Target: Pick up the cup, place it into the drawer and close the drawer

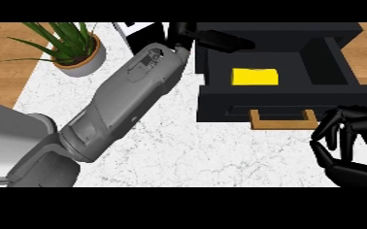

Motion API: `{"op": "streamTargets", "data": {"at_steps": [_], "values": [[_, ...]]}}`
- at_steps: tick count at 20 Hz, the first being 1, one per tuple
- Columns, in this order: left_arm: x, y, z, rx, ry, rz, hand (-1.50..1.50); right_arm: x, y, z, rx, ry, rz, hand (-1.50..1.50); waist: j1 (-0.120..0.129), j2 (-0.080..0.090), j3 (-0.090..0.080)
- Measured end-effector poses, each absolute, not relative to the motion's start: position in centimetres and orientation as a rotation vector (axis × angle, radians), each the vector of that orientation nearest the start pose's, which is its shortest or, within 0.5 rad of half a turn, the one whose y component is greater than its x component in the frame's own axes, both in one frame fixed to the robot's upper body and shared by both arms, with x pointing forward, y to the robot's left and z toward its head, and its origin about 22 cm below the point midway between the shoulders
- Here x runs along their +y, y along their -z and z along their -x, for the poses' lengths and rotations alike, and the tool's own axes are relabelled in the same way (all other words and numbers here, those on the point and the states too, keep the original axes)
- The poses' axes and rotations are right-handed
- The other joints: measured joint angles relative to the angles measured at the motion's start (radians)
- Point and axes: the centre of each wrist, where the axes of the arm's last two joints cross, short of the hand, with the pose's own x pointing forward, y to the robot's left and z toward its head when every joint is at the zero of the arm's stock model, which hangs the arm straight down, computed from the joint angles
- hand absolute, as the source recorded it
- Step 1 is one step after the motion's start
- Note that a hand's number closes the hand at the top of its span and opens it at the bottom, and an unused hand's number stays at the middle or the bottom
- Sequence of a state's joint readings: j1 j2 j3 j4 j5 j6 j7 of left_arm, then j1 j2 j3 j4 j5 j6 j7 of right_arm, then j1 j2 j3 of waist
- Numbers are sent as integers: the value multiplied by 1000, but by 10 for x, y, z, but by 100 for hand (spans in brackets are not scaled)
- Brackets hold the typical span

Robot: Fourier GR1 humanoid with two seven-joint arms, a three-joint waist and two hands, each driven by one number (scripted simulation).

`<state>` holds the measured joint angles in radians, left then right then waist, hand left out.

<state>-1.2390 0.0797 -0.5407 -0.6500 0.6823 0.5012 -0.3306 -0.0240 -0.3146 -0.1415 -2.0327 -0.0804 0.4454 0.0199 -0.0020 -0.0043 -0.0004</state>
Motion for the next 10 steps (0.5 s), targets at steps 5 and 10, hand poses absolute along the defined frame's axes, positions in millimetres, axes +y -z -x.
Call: {"op": "streamTargets", "data": {"at_steps": [5, 10], "values": [[58, -165, -420, -1944, 139, 138, -150, -287, -133, -215, -1886, -708, 103, 150, 13, -2, 0], [93, -160, -409, -1937, 94, 140, -150, -270, -119, -229, -1861, -732, 204, 150, 26, -2, 0]]}}
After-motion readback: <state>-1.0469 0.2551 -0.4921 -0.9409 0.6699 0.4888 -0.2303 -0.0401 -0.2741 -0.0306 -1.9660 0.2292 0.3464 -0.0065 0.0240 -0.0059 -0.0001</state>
